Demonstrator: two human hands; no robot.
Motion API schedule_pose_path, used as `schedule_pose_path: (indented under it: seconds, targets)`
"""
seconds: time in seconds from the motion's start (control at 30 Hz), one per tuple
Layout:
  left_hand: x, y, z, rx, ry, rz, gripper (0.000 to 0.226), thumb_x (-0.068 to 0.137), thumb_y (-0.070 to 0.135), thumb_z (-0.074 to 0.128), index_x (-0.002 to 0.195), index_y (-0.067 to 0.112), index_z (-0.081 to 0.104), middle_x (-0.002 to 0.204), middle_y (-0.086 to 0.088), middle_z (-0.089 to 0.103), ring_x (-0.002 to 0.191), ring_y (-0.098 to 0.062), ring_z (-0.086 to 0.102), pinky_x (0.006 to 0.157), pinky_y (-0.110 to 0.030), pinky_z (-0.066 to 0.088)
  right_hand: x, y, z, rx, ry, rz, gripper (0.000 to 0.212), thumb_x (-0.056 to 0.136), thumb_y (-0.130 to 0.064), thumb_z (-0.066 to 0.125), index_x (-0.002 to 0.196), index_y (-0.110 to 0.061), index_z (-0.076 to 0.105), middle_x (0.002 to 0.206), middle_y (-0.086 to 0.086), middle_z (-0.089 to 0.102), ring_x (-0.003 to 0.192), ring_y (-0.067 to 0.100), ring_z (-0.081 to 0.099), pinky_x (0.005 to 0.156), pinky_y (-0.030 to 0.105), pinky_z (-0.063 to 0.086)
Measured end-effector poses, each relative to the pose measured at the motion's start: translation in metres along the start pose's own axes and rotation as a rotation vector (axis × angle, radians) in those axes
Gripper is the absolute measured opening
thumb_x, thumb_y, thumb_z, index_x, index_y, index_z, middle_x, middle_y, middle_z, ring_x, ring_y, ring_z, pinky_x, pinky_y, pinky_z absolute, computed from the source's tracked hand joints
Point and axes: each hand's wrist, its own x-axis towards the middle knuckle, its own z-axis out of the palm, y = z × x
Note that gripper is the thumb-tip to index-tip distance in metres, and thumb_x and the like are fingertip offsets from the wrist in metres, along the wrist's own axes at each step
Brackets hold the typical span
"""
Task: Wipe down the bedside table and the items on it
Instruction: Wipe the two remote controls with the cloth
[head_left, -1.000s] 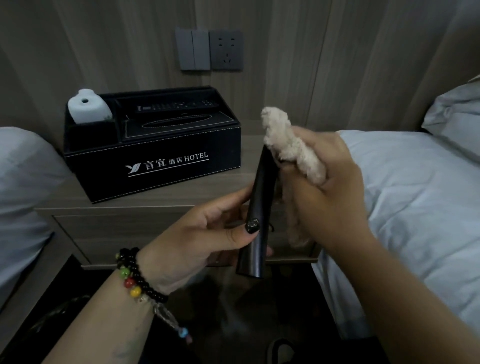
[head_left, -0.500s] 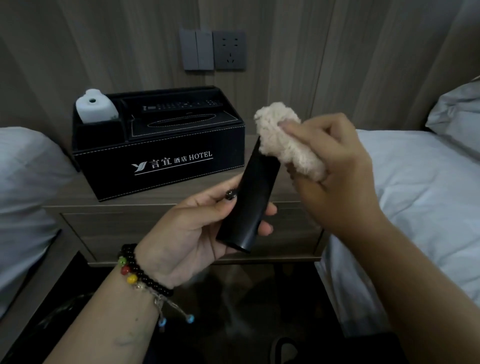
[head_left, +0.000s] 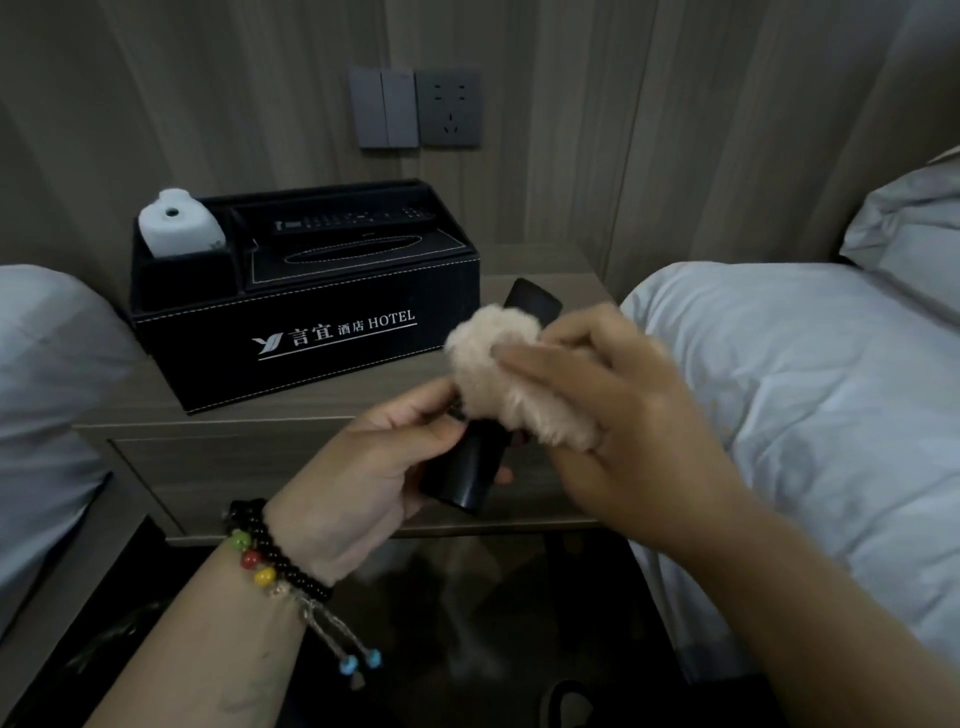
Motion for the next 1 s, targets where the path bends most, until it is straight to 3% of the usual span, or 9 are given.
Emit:
schedule_pose_path:
  seconds: [0.07,0.17,0.23,0.37,0.47,0.63,0.8,0.9,1.0]
  targets:
    - [0.001,0.0,-0.002,0.04,0.012,-0.004,0.042,0.076,0.016,0.056,0.117,0.019,0.065,0.101,-0.016,0.073,0.077,-0.026,0.071,0.074,-0.033,0.059,0.002,0.003,0.001,0.011,-0.041,-0.001,0.04,0.081,-0.019,0.06,0.12,-0.017,0.066,0.106,0.005,0.055,0.092,0.022,0.059,0.071,0.049,0.048]
    - [0.0,0.001,-0.004,0.012,-0.029,-0.018,0.045,0.079,0.016,0.052,0.122,0.024,0.064,0.103,-0.021,0.07,0.078,-0.027,0.07,0.082,-0.035,0.055,0.014,0.02,-0.001,-0.026,0.085,0.106,0.041,0.08,-0.011,0.065,0.12,-0.015,0.066,0.102,0.004,0.055,0.091,0.018,0.058,0.072,0.043,0.05]
    - [0.0,0.001,-0.002,0.023,-0.056,-0.024,0.043,0.082,0.015,0.052,0.122,0.026,0.064,0.102,-0.021,0.07,0.078,-0.026,0.07,0.078,-0.031,0.056,0.015,0.026,0.0,-0.068,0.143,0.154,0.04,0.079,-0.009,0.067,0.118,-0.012,0.066,0.101,0.006,0.056,0.089,0.016,0.057,0.071,0.039,0.05]
    - [-0.002,0.001,0.0,0.033,0.029,-0.024,0.04,0.08,0.017,0.054,0.119,0.019,0.064,0.101,-0.015,0.073,0.074,-0.024,0.07,0.075,-0.03,0.057,-0.003,0.001,0.007,0.032,-0.006,0.067,0.039,0.081,-0.019,0.056,0.119,-0.016,0.067,0.105,0.004,0.054,0.091,0.019,0.058,0.07,0.047,0.049]
    - [-0.003,0.003,-0.003,0.048,0.061,-0.012,0.034,0.079,0.018,0.055,0.107,0.026,0.072,0.101,-0.014,0.073,0.074,-0.024,0.069,0.078,-0.031,0.057,0.001,-0.001,0.008,0.044,-0.051,0.036,0.041,0.081,-0.019,0.055,0.12,-0.017,0.066,0.105,0.003,0.055,0.091,0.018,0.059,0.07,0.046,0.049]
    - [-0.005,0.0,-0.001,0.077,-0.008,-0.029,0.045,0.084,0.02,0.056,0.129,0.03,0.058,0.099,-0.016,0.072,0.077,-0.022,0.069,0.072,-0.027,0.056,0.01,0.021,0.01,-0.038,0.109,0.193,0.04,0.08,-0.008,0.069,0.119,-0.014,0.066,0.101,0.004,0.056,0.089,0.016,0.058,0.075,0.03,0.051]
    - [-0.01,0.001,-0.003,0.061,-0.005,-0.008,0.03,0.084,0.019,0.06,0.104,0.038,0.073,0.102,-0.012,0.073,0.076,-0.021,0.07,0.072,-0.026,0.056,-0.002,-0.001,0.008,0.122,0.011,0.044,0.038,0.079,-0.009,0.065,0.117,-0.013,0.068,0.104,0.003,0.054,0.089,0.015,0.058,0.073,0.037,0.05]
    - [-0.01,0.001,-0.008,0.019,-0.037,0.016,0.04,0.08,0.019,0.052,0.114,0.034,0.067,0.101,-0.016,0.072,0.076,-0.024,0.069,0.077,-0.03,0.056,0.008,0.007,0.005,0.104,0.047,0.083,0.042,0.077,-0.004,0.072,0.118,-0.015,0.067,0.102,0.001,0.054,0.09,0.008,0.056,0.077,0.021,0.048]
    - [-0.008,-0.001,-0.007,-0.002,-0.082,0.032,0.045,0.082,0.017,0.051,0.123,0.03,0.063,0.098,-0.019,0.069,0.074,-0.024,0.066,0.074,-0.029,0.056,0.017,0.021,0.0,0.031,0.19,0.236,0.04,0.077,-0.003,0.073,0.115,-0.016,0.068,0.1,0.002,0.057,0.086,-0.004,0.05,0.08,0.002,0.037]
